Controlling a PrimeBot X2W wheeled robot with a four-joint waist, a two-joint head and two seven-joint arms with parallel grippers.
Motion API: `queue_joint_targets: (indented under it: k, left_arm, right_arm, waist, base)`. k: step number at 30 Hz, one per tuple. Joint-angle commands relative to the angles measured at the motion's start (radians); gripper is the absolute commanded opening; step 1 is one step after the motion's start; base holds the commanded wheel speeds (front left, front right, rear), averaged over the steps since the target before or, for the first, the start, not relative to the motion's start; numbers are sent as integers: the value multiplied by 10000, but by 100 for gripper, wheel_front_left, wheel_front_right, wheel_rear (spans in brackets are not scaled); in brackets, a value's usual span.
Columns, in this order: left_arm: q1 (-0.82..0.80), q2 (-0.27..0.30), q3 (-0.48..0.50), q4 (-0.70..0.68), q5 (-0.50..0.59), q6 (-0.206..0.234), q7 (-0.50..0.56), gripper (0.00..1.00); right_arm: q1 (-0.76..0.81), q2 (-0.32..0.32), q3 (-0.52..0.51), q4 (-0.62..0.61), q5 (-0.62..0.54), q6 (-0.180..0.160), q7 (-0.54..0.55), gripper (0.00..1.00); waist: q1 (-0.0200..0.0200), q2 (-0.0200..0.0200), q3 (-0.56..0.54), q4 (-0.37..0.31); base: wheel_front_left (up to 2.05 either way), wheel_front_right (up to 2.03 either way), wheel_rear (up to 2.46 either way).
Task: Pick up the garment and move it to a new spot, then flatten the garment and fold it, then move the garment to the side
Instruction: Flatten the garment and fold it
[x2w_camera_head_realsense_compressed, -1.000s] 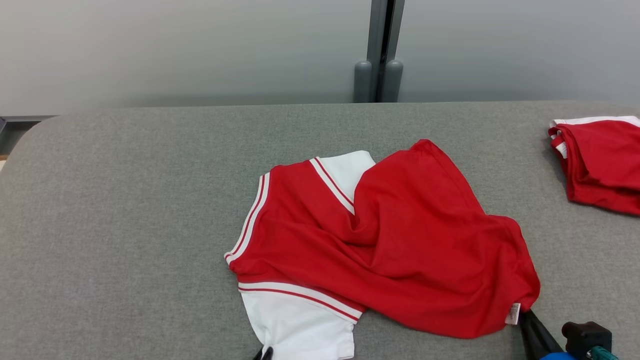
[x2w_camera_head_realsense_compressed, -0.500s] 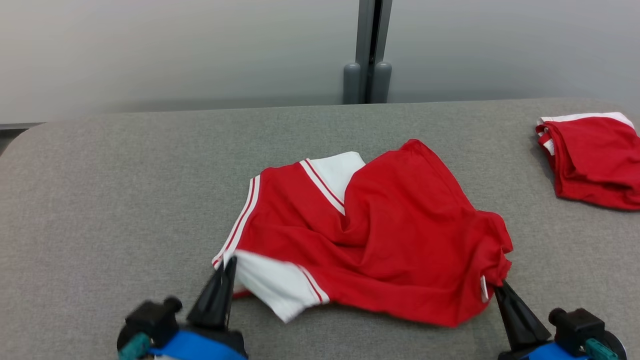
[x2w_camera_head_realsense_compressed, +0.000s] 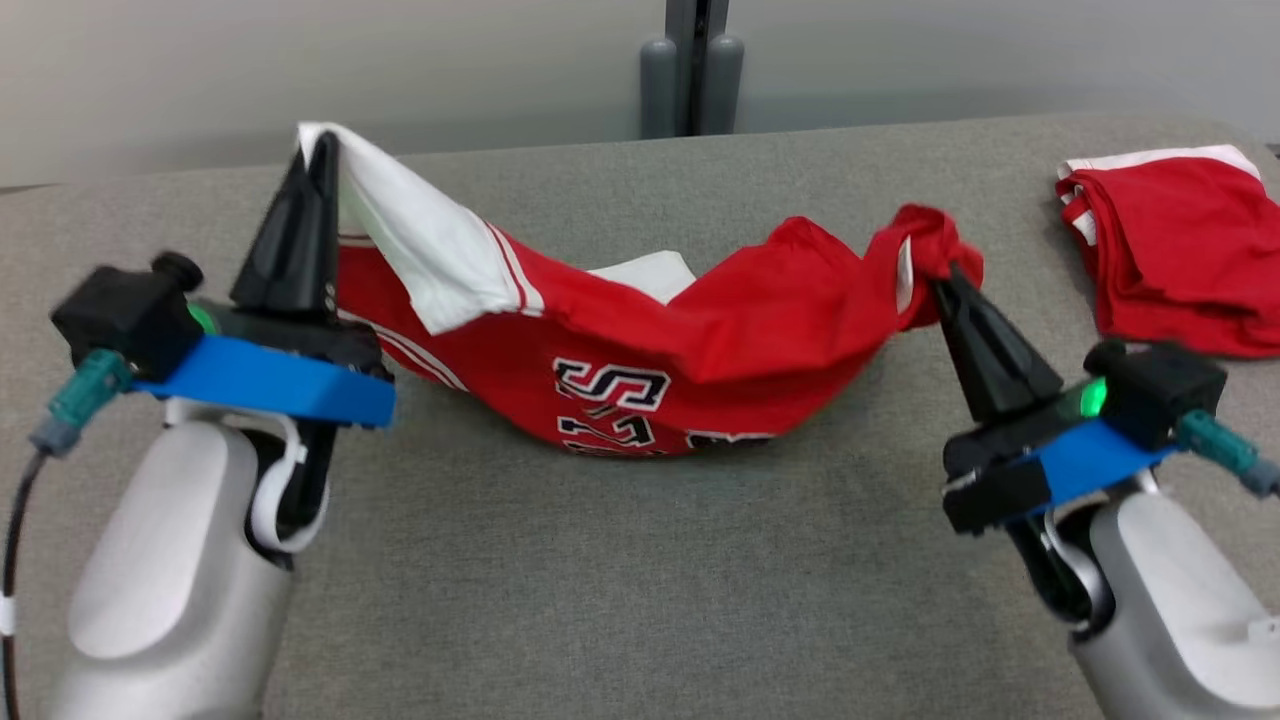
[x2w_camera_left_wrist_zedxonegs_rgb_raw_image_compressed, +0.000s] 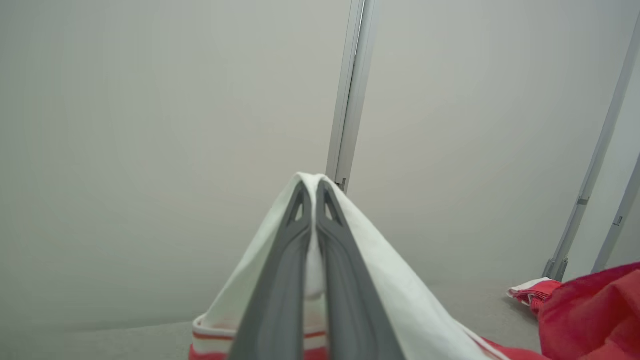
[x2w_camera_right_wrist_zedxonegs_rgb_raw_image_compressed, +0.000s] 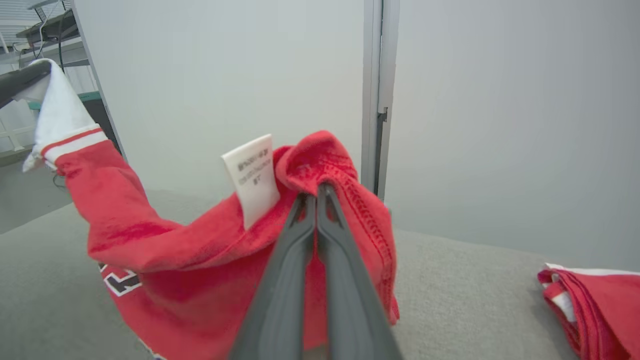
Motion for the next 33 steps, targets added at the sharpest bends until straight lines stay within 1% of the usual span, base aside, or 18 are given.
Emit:
queue_joint_targets:
  k: [1, 3, 8, 13, 16, 21, 27, 33]
  left_arm:
    - [-708, 208, 93, 133, -103, -7, 71, 0]
    - [-1377, 401, 158, 335, -182, -6, 129, 0]
    - [-2935, 713, 357, 994, -538, -6, 220, 0]
    - [-4574, 921, 229, 1730, -853, -7, 408, 0]
    - [-5693, 953, 85, 2203, -942, -7, 491, 0]
    - [-7273, 854, -233, 2773, -1082, -7, 412, 0]
    - [-7910, 721, -544, 2834, -1382, -6, 125, 0]
    - [-7595, 886, -936, 2918, -1584, -6, -29, 0]
  right_arm:
    - [-897, 53, 69, 244, 371, 1, 3, 0]
    - [-1797, 135, 168, 557, 593, 1, -28, 0]
    - [-3994, 344, 344, 1775, 1290, 1, -38, 0]
    - [-6164, 619, 222, 3277, 2470, 1, 162, 0]
    - [-7476, 752, 26, 4268, 3065, 1, 149, 0]
    - [-9316, 946, -154, 5547, 3467, 1, -204, 0]
    - [-10047, 898, -181, 6054, 3626, 1, -551, 0]
    - [-9537, 717, 182, 6477, 3809, 1, -621, 0]
  waist:
    - [-1, 0, 184, -56]
    - [-1, 0, 378, -103]
    - [-1, 0, 803, -188]
    - [-1, 0, 1166, -226]
    - [-1, 0, 1403, -251]
    - [-1, 0, 1665, -295]
    - [-1, 0, 1763, -204]
    - [-1, 0, 1845, -55]
  base:
    - [0, 0, 0]
    - [0, 0, 0]
    - [0, 0, 0]
    - [0, 0, 0]
    - [0, 0, 0]
    - [0, 0, 0]
    - [0, 0, 0]
    - [0, 0, 0]
